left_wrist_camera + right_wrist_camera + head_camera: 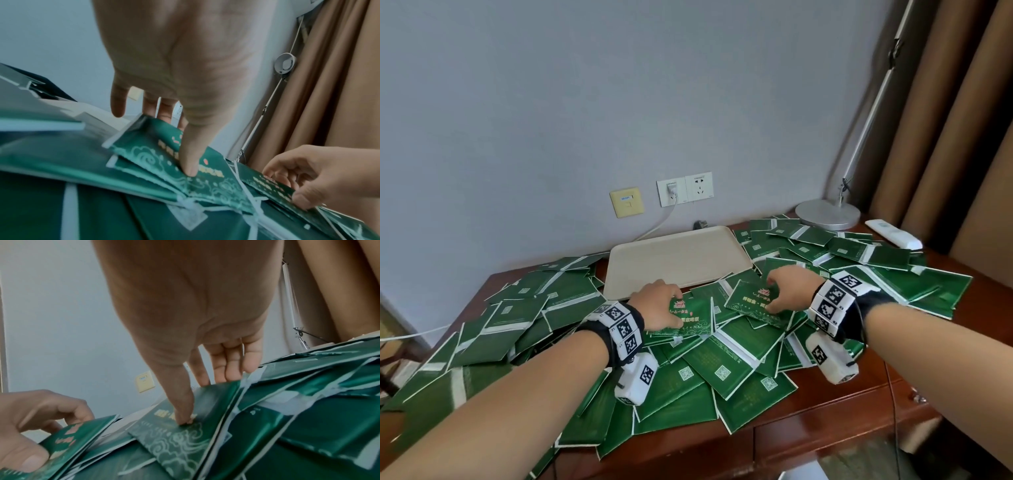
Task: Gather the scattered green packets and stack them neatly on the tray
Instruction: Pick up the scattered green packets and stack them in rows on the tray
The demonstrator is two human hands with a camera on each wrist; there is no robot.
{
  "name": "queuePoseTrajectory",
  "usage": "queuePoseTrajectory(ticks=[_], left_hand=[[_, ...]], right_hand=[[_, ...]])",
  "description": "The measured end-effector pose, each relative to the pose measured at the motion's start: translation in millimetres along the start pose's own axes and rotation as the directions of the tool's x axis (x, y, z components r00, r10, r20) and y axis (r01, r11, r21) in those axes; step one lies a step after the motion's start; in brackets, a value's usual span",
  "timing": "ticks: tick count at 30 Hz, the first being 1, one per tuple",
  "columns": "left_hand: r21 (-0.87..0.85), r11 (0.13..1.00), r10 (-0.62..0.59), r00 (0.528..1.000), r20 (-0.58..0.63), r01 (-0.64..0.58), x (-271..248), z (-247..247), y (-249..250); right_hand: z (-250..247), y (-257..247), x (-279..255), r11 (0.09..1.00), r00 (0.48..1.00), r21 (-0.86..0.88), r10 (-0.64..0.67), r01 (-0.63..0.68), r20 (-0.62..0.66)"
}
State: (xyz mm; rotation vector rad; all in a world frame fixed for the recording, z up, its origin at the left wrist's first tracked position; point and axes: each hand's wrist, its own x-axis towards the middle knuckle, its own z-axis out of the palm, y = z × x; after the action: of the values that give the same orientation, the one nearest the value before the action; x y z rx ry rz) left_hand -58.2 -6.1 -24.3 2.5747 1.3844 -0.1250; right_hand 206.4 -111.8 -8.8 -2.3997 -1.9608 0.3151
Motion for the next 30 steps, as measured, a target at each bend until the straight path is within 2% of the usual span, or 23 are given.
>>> queuePoseTrajectory(ticks=[5,10,14,17,22,26,30], left_hand=[[-0.074,0.997,0.028,0.999,-0.018,-0.029,0.8,-6.5,-1.6],[-0.207,0.977,0.047,0.999,-0.003,-0.047,14.3,-17.9,-13.2],[-0.283,0.959,-0.01,0.998,-0.065,-0.008,33.8,-40.3,-41.2],[-0.29,0.955,-0.079,0.996,-0.051,0.061,55.0,-53.2,-67.9],[-0.267,0.954,-0.14,0.99,-0.003,0.134,101.9,-57.1,-111.2],[-0.251,0.946,-0.198,0.979,0.051,0.204,137.2,-48.6,-137.6],[-0.21,0.952,-0.208,0.974,0.091,0.223,163.3,-42.4,-148.5]], right_hand=[[-9.6,-4.9,2.7,0.999,1.0,0.04,0.025,-0.026,0.01],[-35.5,-23.5,23.5,0.983,0.997,0.168,-0.063,0.069,-0.041],[-51.4,-47.9,60.0,0.958,0.988,0.258,-0.099,0.126,-0.116],[-58.5,-66.5,99.4,0.954,0.988,0.268,-0.106,0.134,-0.116],[-57.7,-91.2,174.4,0.948,0.993,0.297,-0.105,0.117,-0.056],[-49.3,-106.4,224.1,0.97,0.994,0.222,-0.105,0.097,0.027],[-43.8,-116.0,254.4,0.982,0.989,0.153,-0.121,0.107,0.088]])
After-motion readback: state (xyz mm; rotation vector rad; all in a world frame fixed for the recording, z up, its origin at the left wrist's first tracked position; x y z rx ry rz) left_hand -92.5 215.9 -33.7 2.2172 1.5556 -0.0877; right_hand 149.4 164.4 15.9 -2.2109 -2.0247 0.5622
